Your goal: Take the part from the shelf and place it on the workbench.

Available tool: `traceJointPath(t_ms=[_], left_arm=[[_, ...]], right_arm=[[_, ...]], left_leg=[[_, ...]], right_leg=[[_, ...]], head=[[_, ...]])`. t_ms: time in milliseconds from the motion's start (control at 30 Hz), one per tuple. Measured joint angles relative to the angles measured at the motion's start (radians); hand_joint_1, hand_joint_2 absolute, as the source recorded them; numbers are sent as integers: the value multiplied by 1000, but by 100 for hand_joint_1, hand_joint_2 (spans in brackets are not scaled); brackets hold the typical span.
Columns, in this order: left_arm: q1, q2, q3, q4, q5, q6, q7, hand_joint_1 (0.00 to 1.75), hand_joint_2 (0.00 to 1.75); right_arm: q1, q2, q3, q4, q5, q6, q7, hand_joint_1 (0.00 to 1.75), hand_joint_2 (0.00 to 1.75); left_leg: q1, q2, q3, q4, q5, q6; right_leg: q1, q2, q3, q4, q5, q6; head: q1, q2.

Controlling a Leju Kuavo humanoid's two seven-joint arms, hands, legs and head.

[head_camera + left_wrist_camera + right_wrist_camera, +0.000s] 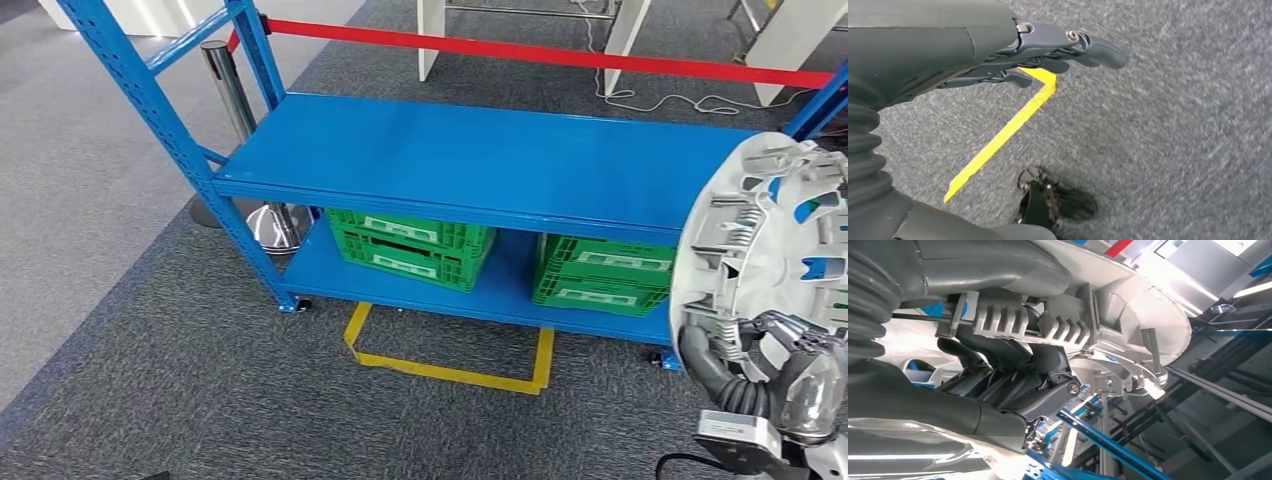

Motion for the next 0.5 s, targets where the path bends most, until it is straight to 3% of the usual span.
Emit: traceJointPath(t_ms=[67,100,133,167,233,267,300,367,433,467,500], left_arm=[[-2,2,0,0,-1,-2,0,0,175],[-3,2,0,0,-1,-3,-1,0,175],[-3,2,0,0,-1,-4,-1,0,175],[-4,2,0,0,-1,-4,0,0,175],[-4,2,0,0,-2,-3,3,0,175],[-5,3,0,1,-3,-3,6,0,175],[-5,3,0,1,-4,-2,8,0,175],[-5,2,0,2,-7,0,11,0,175],[-4,2,0,2,-10,1,13,0,175],[-3,2,0,2,-11,1,15,0,175],[-2,3,0,2,-11,2,16,0,175]], right_arm=[[-3,0,-1,1,-11,2,-2,175,175],[-4,0,-2,2,-15,2,-3,175,175],[-5,0,-2,3,-18,2,-3,175,175],[-5,0,-2,5,-19,2,-3,175,175],[-7,0,-2,6,-20,2,-3,175,175],[-9,0,-2,6,-20,2,-4,175,175],[-10,1,-2,7,-20,2,-4,175,175],[-11,2,-3,8,-19,2,-6,175,175],[-9,3,-3,11,-16,3,-6,175,175],[-9,3,-3,12,-15,3,-6,175,175],[-10,4,-4,13,-13,5,-6,175,175]], left_leg=[[1,2,-30,2,22,2],[2,3,-46,5,34,1],[4,5,-64,8,45,-2],[7,6,-82,13,55,-6],[13,7,-120,30,73,-16],[14,7,-137,42,79,-22],[14,6,-149,55,84,-28],[12,5,-162,71,96,-37],[14,4,-168,76,102,-46],[16,3,-174,88,84,-52],[18,1,-184,117,47,-58]], right_leg=[[-5,2,-30,115,-99,10],[-8,2,-38,173,-124,15],[-10,2,-36,211,-124,20],[-13,2,-20,219,-102,25],[-21,1,62,134,-47,38],[-24,1,119,60,-43,45],[-25,2,165,-6,-54,44],[-21,2,201,-70,-82,31],[-20,0,184,-68,-76,7],[-20,-2,174,-66,-68,-4],[-21,-3,162,-66,-58,-15]], head=[[2,0],[2,0],[1,0],[2,0],[2,0],[3,0],[2,0],[2,0],[2,0],[1,0],[-1,0]])
